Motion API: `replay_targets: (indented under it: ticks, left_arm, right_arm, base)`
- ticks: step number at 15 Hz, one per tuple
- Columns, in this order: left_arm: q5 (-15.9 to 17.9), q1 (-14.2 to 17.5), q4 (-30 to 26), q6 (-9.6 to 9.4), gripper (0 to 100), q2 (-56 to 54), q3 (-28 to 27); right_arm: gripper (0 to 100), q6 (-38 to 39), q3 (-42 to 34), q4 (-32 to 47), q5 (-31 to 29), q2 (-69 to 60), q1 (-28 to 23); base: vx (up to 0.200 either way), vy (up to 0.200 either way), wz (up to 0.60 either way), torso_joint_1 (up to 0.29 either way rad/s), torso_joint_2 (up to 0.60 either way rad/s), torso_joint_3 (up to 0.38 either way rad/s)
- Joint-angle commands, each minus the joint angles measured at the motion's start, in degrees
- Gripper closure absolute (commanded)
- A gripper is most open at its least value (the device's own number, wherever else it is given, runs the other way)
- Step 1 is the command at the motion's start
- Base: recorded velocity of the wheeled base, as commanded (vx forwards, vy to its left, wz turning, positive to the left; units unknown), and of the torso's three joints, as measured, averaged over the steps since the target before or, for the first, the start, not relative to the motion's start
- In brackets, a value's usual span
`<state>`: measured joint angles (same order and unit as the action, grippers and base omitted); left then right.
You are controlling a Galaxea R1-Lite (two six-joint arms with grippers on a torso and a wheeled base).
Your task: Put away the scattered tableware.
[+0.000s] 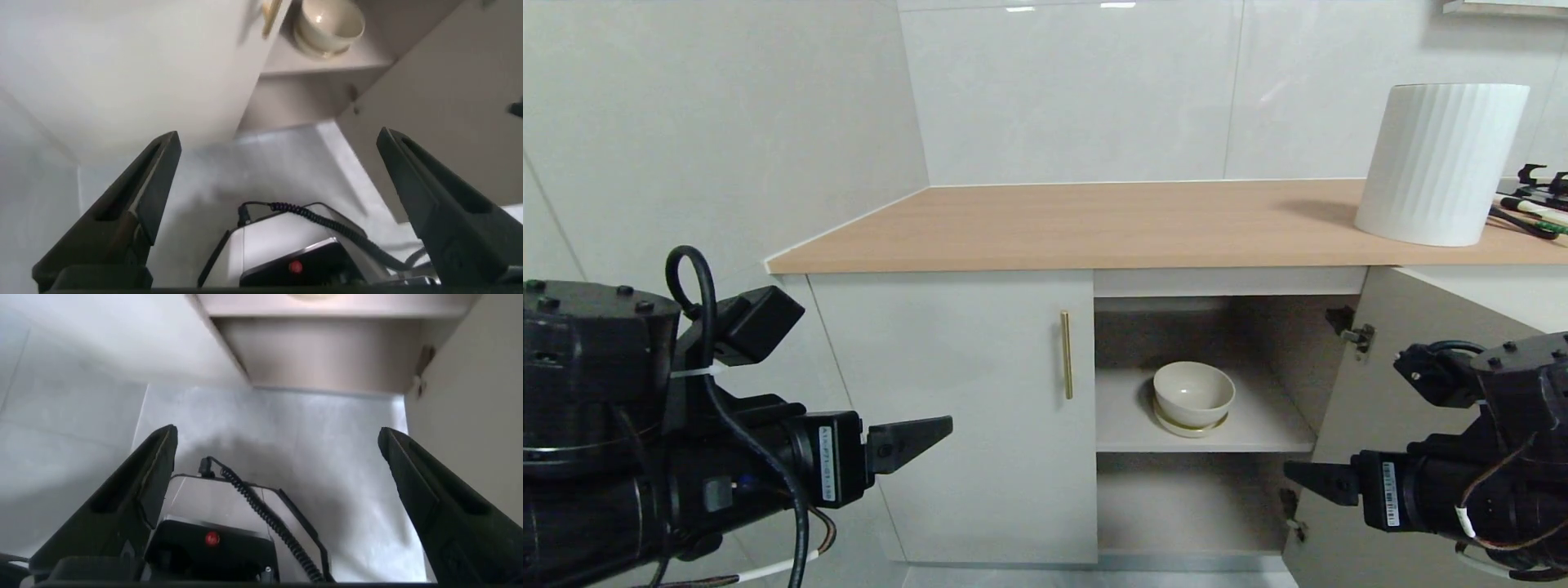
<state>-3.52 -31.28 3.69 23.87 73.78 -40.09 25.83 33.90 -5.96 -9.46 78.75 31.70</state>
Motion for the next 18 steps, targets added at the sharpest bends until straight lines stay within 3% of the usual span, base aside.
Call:
replay_targets:
  ticks: [1, 11, 18]
  left_arm:
    - [0.0, 0.0, 0.0, 0.04, 0, 0.3, 0.0]
    - [0.0, -0.2, 0.0, -0.05, 0, 0.3, 0.2]
    - [0.1, -0.3, 0.0, -0.14, 0, 0.1, 0.3]
  right_arm:
    - [0, 0.0, -0.1, 0.0, 0.0, 0.0, 0.0]
    - [0, 0.0, -0.3, 0.2, -0.2, -0.2, 0.1]
    - [0, -0.5, 0.4, 6.0, 0.1, -8.0, 0.0]
  base:
    - [-0.200, 0.000, 0.00, 0.007, 0.01, 0.007]
    - [-0.200, 0.000, 0.00, 0.000, 0.00, 0.005]
    - [0.000, 0.000, 0.00, 0.000, 0.00, 0.000]
